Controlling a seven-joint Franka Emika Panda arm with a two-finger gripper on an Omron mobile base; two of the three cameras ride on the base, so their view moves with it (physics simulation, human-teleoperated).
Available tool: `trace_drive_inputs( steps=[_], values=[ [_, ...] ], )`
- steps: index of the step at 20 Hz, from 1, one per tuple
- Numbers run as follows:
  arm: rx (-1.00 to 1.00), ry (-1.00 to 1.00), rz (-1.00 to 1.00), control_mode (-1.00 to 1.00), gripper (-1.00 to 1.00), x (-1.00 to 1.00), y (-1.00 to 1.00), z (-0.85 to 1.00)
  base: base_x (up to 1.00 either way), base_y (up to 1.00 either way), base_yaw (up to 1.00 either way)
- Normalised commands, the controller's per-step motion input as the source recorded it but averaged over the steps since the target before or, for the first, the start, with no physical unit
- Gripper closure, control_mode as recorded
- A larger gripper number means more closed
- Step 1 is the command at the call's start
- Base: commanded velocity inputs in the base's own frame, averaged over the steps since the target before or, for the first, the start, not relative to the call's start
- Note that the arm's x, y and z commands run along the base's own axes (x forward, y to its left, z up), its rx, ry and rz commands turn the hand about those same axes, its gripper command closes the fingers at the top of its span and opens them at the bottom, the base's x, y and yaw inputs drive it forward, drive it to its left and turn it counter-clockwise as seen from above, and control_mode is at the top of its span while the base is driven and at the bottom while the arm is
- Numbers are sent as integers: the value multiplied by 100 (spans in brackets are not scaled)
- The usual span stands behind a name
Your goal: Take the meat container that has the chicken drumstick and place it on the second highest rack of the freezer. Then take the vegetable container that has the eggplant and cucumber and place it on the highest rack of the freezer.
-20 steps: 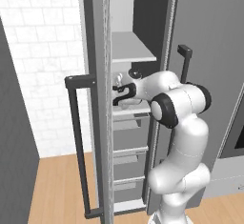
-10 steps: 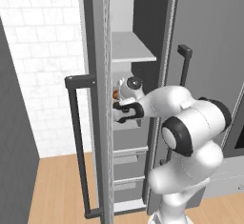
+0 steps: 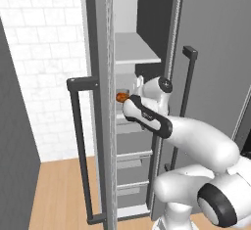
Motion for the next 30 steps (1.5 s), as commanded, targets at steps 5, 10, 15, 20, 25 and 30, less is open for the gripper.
trace_drive_inputs(
  steps=[5, 10, 15, 20, 25, 30],
  values=[
    [-2, 9, 45, -100, -100, -84, -12, 32, 0, 0, 0],
    [-31, 20, 53, -100, -100, -92, 0, 53, 0, 0, 0],
    [-40, 21, 41, -100, -100, -87, -1, 98, 0, 0, 0],
    [-52, 13, 32, -100, -100, -94, -19, 78, 0, 0, 0],
    [-38, -19, 27, -100, -100, -100, -52, 0, 0, 0, 0],
    [-21, -30, 33, -100, -100, -100, -81, 2, 0, 0, 0]
  ],
)
